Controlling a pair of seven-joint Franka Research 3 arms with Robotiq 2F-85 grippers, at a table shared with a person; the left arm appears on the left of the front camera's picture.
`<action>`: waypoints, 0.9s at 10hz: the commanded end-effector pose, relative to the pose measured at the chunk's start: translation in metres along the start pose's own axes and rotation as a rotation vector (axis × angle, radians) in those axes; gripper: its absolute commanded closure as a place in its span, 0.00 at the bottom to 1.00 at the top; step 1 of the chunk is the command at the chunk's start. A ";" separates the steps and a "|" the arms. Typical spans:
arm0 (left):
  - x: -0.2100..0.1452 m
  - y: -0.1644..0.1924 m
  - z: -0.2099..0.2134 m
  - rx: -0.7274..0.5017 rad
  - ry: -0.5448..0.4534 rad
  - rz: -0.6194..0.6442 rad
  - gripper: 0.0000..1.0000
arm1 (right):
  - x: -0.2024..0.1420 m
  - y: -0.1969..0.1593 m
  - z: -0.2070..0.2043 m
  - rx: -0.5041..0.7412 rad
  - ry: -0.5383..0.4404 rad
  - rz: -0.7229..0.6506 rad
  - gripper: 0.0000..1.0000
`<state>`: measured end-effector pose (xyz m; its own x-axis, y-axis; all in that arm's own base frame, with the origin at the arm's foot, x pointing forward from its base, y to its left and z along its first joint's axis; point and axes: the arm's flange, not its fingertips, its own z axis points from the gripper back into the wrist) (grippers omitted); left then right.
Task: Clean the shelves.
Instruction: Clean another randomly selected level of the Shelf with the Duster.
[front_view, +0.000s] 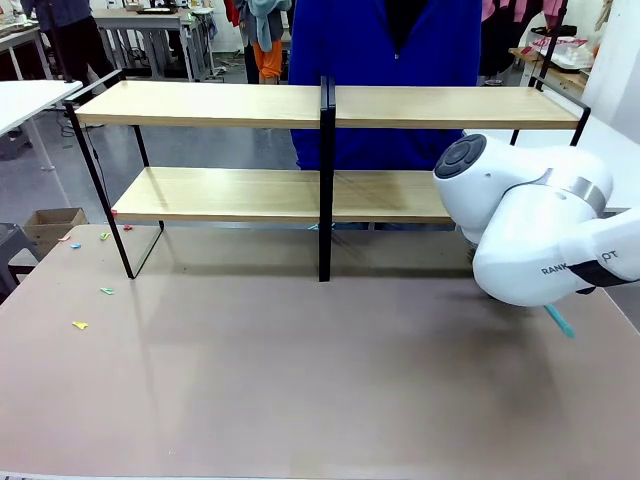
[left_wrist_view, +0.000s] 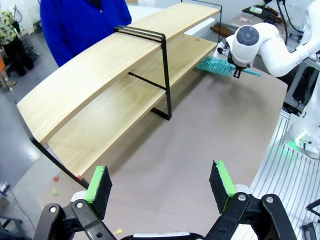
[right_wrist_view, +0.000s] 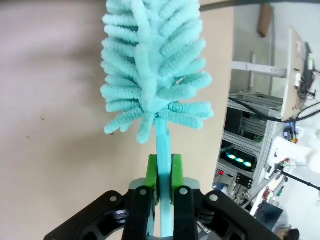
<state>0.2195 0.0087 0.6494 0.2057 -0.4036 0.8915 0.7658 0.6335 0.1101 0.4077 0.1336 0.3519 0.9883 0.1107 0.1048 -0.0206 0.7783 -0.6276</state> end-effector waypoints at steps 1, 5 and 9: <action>0.000 0.001 0.000 -0.002 0.000 0.002 0.00 | 0.002 0.008 0.014 -0.167 -0.031 -0.064 0.88; 0.000 0.001 0.000 -0.002 0.000 0.002 0.00 | -0.006 0.032 0.024 -0.186 -0.090 0.007 0.88; 0.000 0.001 0.000 -0.002 0.000 0.002 0.00 | -0.043 -0.028 0.049 0.197 -0.030 0.111 0.88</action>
<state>0.2195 0.0088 0.6494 0.2056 -0.4035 0.8916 0.7659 0.6335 0.1101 0.3875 0.1668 0.3664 0.9716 0.2128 0.1036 -0.1124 0.8001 -0.5892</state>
